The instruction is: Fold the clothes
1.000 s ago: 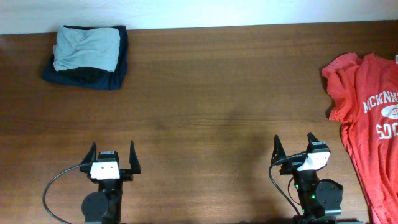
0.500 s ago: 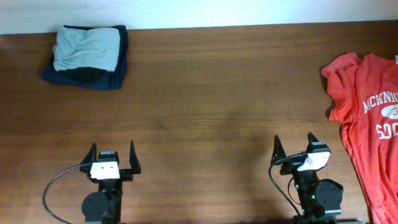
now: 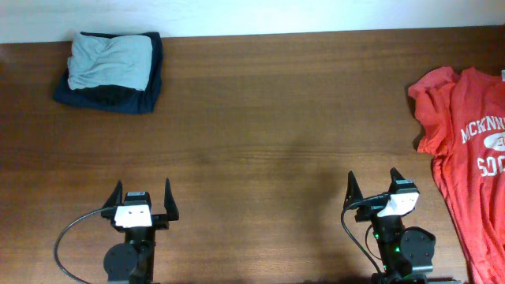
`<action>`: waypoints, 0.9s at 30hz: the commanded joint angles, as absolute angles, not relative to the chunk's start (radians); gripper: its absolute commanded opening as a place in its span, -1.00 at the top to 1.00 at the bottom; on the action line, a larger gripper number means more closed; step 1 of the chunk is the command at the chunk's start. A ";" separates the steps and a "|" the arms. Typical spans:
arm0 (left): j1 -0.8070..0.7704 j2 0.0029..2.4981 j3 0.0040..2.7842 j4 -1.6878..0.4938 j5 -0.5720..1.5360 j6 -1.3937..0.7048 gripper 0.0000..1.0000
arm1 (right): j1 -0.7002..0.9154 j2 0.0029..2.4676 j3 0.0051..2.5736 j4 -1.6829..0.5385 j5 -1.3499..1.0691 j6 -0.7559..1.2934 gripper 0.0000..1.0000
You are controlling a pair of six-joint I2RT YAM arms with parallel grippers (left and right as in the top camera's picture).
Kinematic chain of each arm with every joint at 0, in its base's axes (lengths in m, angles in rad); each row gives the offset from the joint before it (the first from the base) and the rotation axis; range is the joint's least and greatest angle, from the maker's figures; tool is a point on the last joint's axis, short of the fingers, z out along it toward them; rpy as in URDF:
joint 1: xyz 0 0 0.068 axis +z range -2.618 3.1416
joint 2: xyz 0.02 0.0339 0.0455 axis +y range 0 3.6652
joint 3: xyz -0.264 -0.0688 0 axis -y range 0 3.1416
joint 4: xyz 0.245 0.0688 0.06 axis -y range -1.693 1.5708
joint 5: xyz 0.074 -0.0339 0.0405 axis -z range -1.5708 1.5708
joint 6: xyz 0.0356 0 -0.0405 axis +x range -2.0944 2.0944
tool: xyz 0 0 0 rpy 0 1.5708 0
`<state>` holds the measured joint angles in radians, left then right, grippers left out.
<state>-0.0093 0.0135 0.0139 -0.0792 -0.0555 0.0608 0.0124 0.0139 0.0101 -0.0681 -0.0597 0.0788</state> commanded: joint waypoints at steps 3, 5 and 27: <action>-0.013 0.007 0.009 -0.080 -0.047 0.073 -0.98 | 0.005 0.004 0.006 -0.075 -0.040 0.083 -0.97; -0.013 0.007 0.009 -0.080 -0.047 0.073 -0.99 | 0.005 0.004 0.006 -0.075 -0.040 0.083 -0.97; -0.013 0.007 0.009 -0.080 -0.047 0.073 -0.98 | 0.005 0.004 0.057 -0.065 0.091 0.165 -0.97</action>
<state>-0.0093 0.0135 0.0139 -0.0792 -0.0555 0.0608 0.0124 0.0139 0.0101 -0.0639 0.0612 0.1200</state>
